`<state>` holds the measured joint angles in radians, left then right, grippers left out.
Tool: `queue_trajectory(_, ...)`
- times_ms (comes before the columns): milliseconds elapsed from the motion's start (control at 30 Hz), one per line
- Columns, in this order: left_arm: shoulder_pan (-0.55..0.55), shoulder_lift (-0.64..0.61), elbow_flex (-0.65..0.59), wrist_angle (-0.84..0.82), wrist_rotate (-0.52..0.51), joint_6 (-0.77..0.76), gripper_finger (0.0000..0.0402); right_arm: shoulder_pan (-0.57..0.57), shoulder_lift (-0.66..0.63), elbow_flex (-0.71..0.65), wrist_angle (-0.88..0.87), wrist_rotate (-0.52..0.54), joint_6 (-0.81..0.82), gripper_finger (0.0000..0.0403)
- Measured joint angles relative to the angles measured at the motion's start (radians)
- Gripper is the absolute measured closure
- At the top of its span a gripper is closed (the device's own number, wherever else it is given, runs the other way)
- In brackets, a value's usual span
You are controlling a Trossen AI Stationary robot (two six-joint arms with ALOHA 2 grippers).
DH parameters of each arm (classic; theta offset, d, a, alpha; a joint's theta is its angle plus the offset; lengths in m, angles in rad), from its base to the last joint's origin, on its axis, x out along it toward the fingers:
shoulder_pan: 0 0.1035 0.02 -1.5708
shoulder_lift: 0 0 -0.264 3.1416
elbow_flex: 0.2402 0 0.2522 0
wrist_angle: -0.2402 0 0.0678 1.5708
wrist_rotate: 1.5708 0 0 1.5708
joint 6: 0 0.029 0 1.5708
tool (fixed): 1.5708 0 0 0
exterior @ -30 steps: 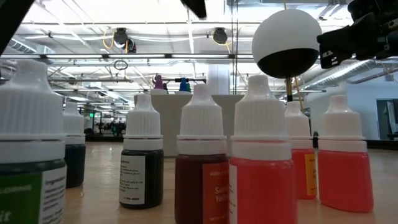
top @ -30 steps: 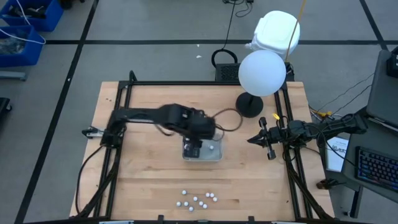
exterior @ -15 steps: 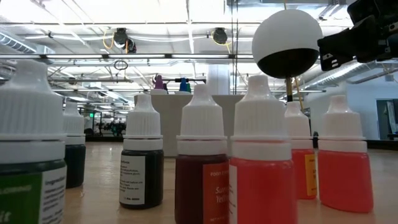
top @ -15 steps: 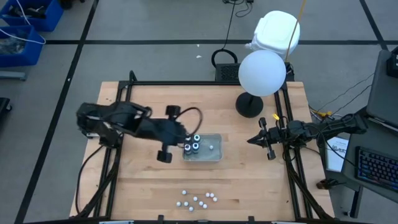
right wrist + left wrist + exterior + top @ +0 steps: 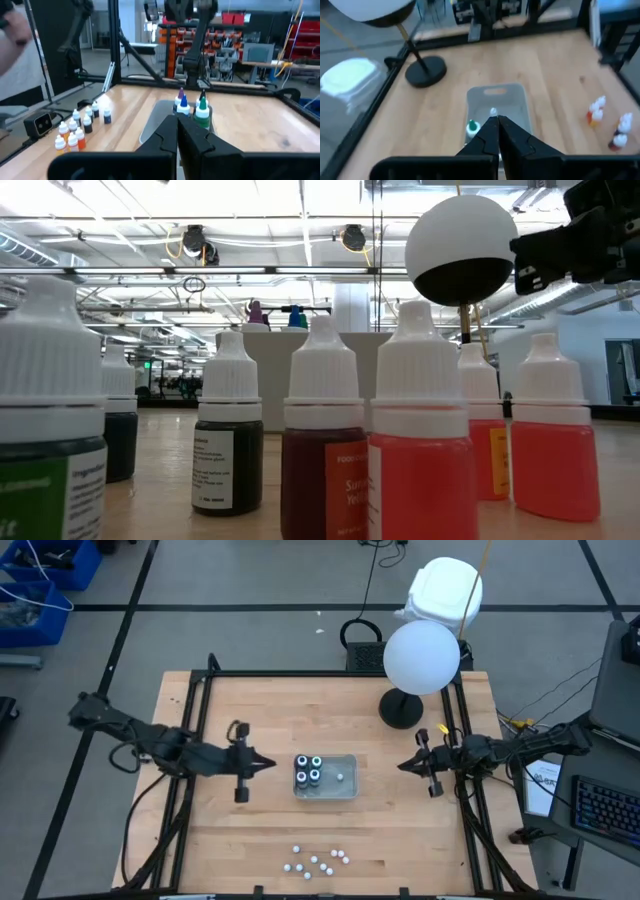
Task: Pick & Place food coloring
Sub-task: Put the small orange food coloring bottle into the gray bin
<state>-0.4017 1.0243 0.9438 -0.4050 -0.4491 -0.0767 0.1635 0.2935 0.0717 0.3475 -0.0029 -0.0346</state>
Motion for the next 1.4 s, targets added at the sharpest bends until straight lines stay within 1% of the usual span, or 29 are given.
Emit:
queue_trajectory(100, 0.002, -0.12, -0.219, 0.236, 0.002, 0.024, 0.0385, 0.0, -0.002, -0.006, 0.035, 0.001, -0.005, 0.0403)
queue_trajectory(200, 0.012, -0.228, -0.398, 0.41, 0.008, 0.07, 0.0393, 0.0, 0.0, -0.007, 0.025, 0.001, -0.002, 0.0403)
queue_trajectory(300, 0.022, -0.322, -0.546, 0.568, 0.095, 0.132, 0.0396, 0.0, -0.001, -0.008, 0.025, 0.001, 0.012, 0.0403)
queue_trajectory(400, 0.029, -0.394, -0.647, 0.688, 0.195, 0.195, 0.0394, 0.0, 0.0, -0.009, 0.016, 0.002, 0.015, 0.0403)
queue_trajectory(467, 0.038, -0.432, -0.685, 0.716, 0.243, 0.237, 0.0397, 0.0, 0.0, -0.009, 0.016, 0.005, 0.01, 0.0403)
queue_trajectory(567, 0.068, -0.482, -0.727, 0.723, 0.238, 0.295, 0.0395, 0.0, 0.0, -0.01, 0.016, 0.006, -0.005, 0.0403)
queue_trajectory(667, 0.13, -0.512, -0.774, 0.779, 0.236, 0.311, 0.0394, 0.0, 0.0, -0.011, 0.016, 0.029, -0.006, 0.0403)
queue_trajectory(733, 0.179, -0.521, -0.803, 0.812, 0.285, 0.301, 0.0397, 0.0, 0.0, -0.011, 0.015, 0.053, -0.005, 0.0403)
queue_trajectory(900, 0.289, -0.524, -0.86, 0.859, 0.467, 0.241, 0.0396, 0.0, 0.005, -0.012, 0.015, 0.061, -0.005, 0.0403)
queue_trajectory(1000, 0.327, -0.533, -0.872, 0.868, 0.533, 0.233, 0.0398, 0.0, 0.015, -0.012, 0.015, 0.061, -0.005, 0.0403)
queue_trajectory(1167, 0.348, -0.55, -0.913, 0.851, 0.545, 0.224, 0.0398, 0.0, 0.038, -0.012, 0.017, 0.062, -0.007, 0.0403)
queue_trajectory(1300, 0.347, -0.554, -0.934, 0.845, 0.532, 0.204, 0.0396, 0.0, 0.05, -0.012, 0.023, 0.063, -0.007, 0.0403)
queue_trajectory(1400, 0.347, -0.554, -0.934, 0.849, 0.52, 0.205, 0.0399, 0.0, 0.062, -0.013, 0.021, 0.11, -0.005, 0.0403)
